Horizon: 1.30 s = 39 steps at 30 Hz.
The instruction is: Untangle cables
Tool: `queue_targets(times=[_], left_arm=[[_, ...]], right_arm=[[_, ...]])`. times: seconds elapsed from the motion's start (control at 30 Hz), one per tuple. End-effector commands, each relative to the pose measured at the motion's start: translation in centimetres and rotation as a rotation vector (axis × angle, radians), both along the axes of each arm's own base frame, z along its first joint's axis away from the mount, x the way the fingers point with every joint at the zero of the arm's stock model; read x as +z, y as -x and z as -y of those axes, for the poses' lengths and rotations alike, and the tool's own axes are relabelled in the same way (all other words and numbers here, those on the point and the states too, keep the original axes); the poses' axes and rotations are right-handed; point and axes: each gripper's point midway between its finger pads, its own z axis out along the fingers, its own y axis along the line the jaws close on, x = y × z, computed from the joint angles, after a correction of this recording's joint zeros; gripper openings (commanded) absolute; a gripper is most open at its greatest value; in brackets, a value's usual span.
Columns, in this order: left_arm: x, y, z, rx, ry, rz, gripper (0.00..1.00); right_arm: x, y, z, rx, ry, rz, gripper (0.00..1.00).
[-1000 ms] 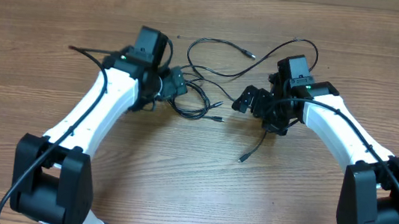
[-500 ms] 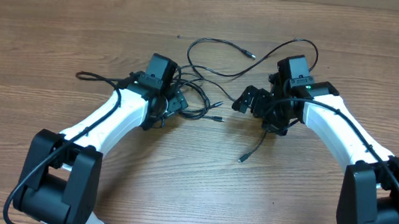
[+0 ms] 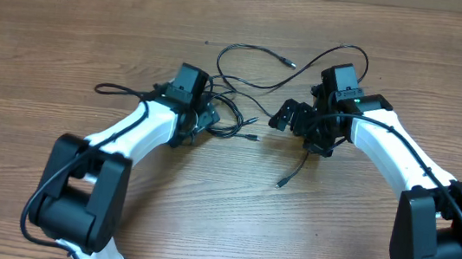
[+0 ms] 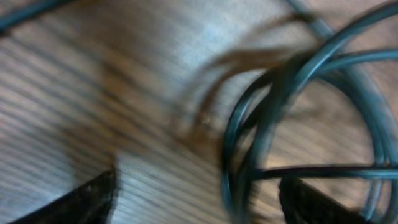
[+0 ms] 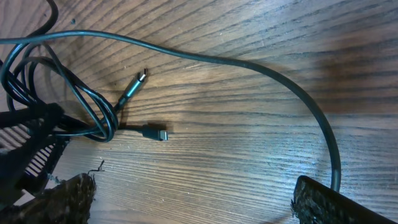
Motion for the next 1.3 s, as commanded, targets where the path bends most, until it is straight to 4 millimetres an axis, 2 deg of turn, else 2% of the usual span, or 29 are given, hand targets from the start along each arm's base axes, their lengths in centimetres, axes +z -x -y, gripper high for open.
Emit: queue_targets(times=[0.0, 0.03, 0.07, 0.33, 0.37, 0.4, 0.47, 0.5, 0.6, 1.07, 1.13, 1.27], left_arm=[[-3.2, 1.6, 0.8, -0.011, 0.012, -0.096, 0.73], [-3.4, 1.8, 1.0, -0.014, 0.021, -0.106, 0.67], [-3.4, 1.8, 0.9, -0.012, 0.021, -0.106, 0.67], [-3.3, 1.7, 1.0, -0.011, 0.022, -0.101, 0.75], [-3.3, 1.7, 1.0, -0.011, 0.022, -0.101, 0.72], [-3.3, 1.7, 0.9, -0.010, 0.022, -0.101, 0.64], [-3.3, 1.7, 0.9, -0.011, 0.022, -0.101, 0.40], [-3.3, 1.7, 0.9, -0.011, 0.021, -0.101, 0.25], [-3.3, 1.7, 0.9, -0.010, 0.021, -0.101, 0.04], [-2.8, 1.6, 1.2, -0.014, 0.035, -0.098, 0.04], [-2.2, 1.6, 1.5, -0.020, 0.054, -0.099, 0.04], [0.2, 1.4, 1.7, -0.023, 0.063, -0.080, 0.04]], right_arm=[[-0.3, 0.1, 0.3, -0.003, 0.012, -0.004, 1.00], [-0.3, 0.1, 0.3, -0.003, 0.012, -0.004, 1.00], [-0.3, 0.1, 0.3, -0.003, 0.012, -0.004, 1.00], [-0.3, 0.0, 0.2, -0.003, 0.011, 0.000, 1.00], [-0.3, 0.0, 0.2, -0.003, 0.010, 0.003, 1.00], [-0.3, -0.1, 0.2, -0.003, 0.010, 0.004, 1.00], [-0.3, -0.1, 0.2, -0.003, 0.009, 0.005, 1.00], [-0.3, -0.1, 0.2, -0.003, 0.010, 0.004, 1.00], [-0.3, 0.0, 0.2, -0.003, 0.010, 0.003, 1.00], [-0.3, 0.2, 0.2, -0.001, 0.006, -0.007, 1.00], [-0.1, 0.4, -0.2, 0.006, -0.017, -0.014, 1.00], [0.5, 0.7, -1.4, 0.033, -0.094, -0.023, 1.00]])
